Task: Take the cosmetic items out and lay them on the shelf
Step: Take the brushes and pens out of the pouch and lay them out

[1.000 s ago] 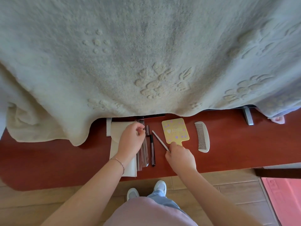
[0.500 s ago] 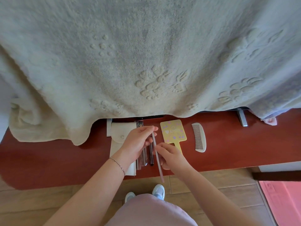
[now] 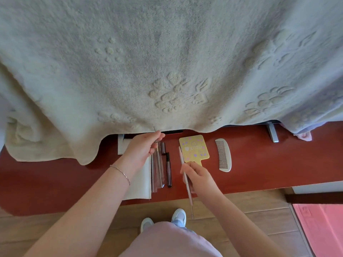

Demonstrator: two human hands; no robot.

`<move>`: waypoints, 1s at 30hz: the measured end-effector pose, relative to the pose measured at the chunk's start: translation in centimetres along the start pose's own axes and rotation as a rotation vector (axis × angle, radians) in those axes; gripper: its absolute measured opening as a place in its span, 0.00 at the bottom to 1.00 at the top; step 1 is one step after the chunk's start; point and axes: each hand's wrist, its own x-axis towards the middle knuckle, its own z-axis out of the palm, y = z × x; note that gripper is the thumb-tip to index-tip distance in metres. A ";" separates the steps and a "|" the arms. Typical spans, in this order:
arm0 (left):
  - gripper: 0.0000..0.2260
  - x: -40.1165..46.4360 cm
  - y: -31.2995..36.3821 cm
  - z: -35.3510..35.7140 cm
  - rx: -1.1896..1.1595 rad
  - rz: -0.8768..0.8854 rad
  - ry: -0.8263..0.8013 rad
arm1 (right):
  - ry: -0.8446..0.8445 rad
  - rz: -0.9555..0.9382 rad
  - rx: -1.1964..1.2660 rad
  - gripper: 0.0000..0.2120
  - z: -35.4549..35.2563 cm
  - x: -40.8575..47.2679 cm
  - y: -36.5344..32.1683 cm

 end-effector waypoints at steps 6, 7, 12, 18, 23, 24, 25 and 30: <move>0.13 1.2 -1.0 1.6 0.792 0.237 -0.042 | 0.117 0.038 -0.363 0.13 -1.3 2.9 1.0; 0.14 1.6 -1.5 1.9 0.896 0.268 -0.044 | 0.128 0.039 -0.428 0.13 -1.2 3.3 1.2; 0.16 4.0 -3.1 3.3 1.230 0.321 0.058 | 0.173 0.032 -0.709 0.12 -0.2 4.5 1.6; 0.12 5.7 -4.2 4.1 1.443 0.379 0.119 | 0.169 0.021 -0.950 0.15 0.6 5.5 1.7; 0.13 6.5 -4.1 4.5 1.553 0.448 0.156 | 0.154 -0.028 -1.054 0.15 0.6 6.4 1.8; 0.13 6.6 -4.1 4.6 1.573 0.455 0.153 | 0.147 -0.032 -1.072 0.15 0.7 6.5 1.8; 0.14 6.7 -4.1 4.6 1.594 0.456 0.150 | 0.142 -0.034 -1.081 0.15 0.7 6.6 1.8; 0.15 6.7 -4.2 4.6 1.628 0.457 0.157 | 0.140 -0.037 -1.081 0.16 0.9 6.9 1.7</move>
